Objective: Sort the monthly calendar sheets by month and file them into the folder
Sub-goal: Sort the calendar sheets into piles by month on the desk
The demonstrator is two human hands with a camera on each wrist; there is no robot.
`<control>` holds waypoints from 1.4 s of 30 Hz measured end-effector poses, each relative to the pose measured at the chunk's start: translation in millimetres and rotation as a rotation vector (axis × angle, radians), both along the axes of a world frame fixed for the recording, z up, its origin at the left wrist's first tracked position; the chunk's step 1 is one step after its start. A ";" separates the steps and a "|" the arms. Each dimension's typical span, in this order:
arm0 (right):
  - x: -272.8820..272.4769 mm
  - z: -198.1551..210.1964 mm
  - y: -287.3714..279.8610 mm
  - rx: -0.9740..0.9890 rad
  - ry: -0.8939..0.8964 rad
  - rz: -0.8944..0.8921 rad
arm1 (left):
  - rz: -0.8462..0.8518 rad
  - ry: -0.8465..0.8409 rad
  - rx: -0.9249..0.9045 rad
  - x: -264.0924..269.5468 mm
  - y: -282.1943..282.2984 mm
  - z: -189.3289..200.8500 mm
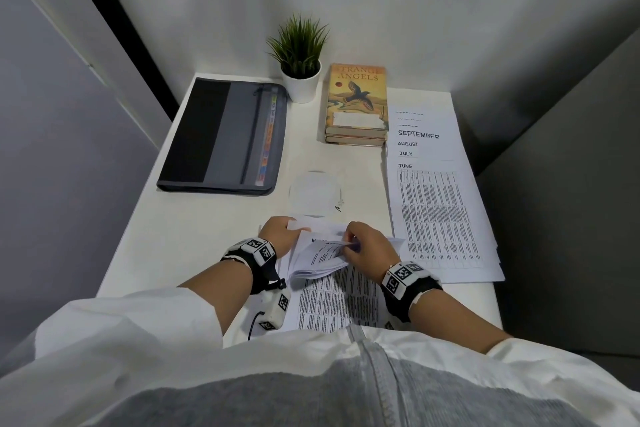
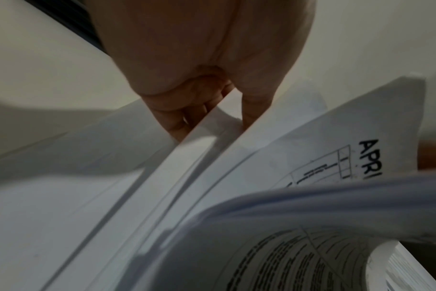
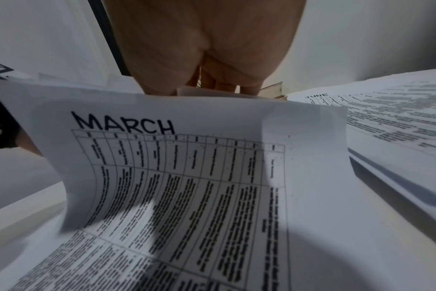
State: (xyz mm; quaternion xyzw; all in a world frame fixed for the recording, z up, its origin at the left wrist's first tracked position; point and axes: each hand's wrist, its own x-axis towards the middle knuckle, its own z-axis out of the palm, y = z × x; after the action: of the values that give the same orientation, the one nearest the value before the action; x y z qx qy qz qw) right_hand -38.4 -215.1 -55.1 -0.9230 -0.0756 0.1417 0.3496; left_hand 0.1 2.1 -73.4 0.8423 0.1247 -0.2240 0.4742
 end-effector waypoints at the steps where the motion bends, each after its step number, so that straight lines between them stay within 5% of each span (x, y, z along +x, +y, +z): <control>1: -0.3 0.0 -0.2 -0.003 0.002 -0.001 | 0.003 -0.004 -0.005 -0.2 -1.0 -0.1; 14: -6.4 -5.3 1.7 -0.127 -0.259 -0.008 | -0.079 -0.028 0.076 -2.4 -7.9 12.7; 31: 25.2 -4.6 -1.3 -0.109 0.133 -0.013 | 0.012 0.033 0.060 -3.2 -7.7 10.1; 37: 26.5 -0.9 -0.9 -0.117 0.161 -0.024 | 0.021 -0.233 0.222 -7.4 -8.2 9.0; 42: 15.0 3.3 -3.5 -0.056 0.002 -0.106 | -0.090 -0.155 -0.069 -6.9 -5.9 16.6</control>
State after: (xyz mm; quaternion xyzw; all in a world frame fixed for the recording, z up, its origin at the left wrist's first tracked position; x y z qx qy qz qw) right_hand -23.4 -218.6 -51.8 -0.9349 -0.0223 0.1259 0.3310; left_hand -6.8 -3.8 -56.8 0.8449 0.0419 -0.1833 0.5009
